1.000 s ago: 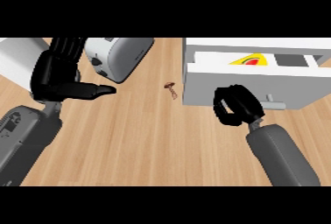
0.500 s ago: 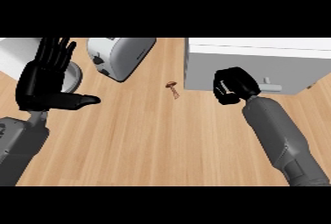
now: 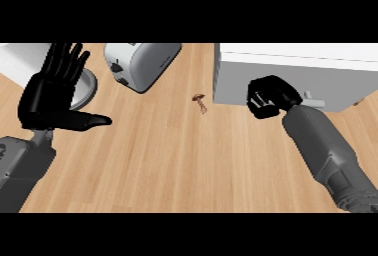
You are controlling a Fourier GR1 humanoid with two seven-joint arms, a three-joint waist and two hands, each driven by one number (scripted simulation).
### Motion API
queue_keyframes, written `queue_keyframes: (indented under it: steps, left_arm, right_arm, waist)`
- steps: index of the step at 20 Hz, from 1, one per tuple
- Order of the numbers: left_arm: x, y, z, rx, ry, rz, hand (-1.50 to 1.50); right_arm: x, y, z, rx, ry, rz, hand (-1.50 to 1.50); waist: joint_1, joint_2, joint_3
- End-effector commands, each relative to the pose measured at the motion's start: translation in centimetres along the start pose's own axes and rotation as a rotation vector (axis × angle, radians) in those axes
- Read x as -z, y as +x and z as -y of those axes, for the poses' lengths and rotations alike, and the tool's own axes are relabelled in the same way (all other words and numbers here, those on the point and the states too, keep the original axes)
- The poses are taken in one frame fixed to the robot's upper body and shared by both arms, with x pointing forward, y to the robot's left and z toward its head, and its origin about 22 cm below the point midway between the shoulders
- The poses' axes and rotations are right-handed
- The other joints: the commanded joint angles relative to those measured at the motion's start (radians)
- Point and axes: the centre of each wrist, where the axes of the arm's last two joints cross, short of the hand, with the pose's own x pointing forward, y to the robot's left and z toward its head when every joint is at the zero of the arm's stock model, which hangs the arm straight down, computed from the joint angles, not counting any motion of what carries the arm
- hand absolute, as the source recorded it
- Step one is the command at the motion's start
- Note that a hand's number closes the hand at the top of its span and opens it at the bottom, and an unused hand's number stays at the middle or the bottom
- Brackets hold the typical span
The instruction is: Pick up the cup, place it into the drawer and close the drawer
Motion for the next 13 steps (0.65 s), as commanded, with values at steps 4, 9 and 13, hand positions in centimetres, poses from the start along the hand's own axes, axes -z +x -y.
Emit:
queue_keyframes:
  steps: [4,9,13]
  left_arm:
    - [0.0,-0.1,0.5,-0.021,-0.035,0.008,-1.50]
    - [-0.1,-0.4,0.4,-0.023,-0.047,0.004,-1.50]
    - [-1.3,-1.9,0.9,-0.022,-0.047,-0.028,-1.50]
  right_arm:
    - [-0.6,-2.0,4.7,0.055,-0.110,-0.130,1.50]
    - [-1.0,-2.4,5.7,0.079,-0.161,-0.114,1.50]
    - [-1.4,-2.9,6.2,0.092,-0.167,-0.105,1.50]
  waist:
    - [0.033,0.044,0.013]
    - [0.041,0.050,0.013]
    - [0.041,0.046,0.012]
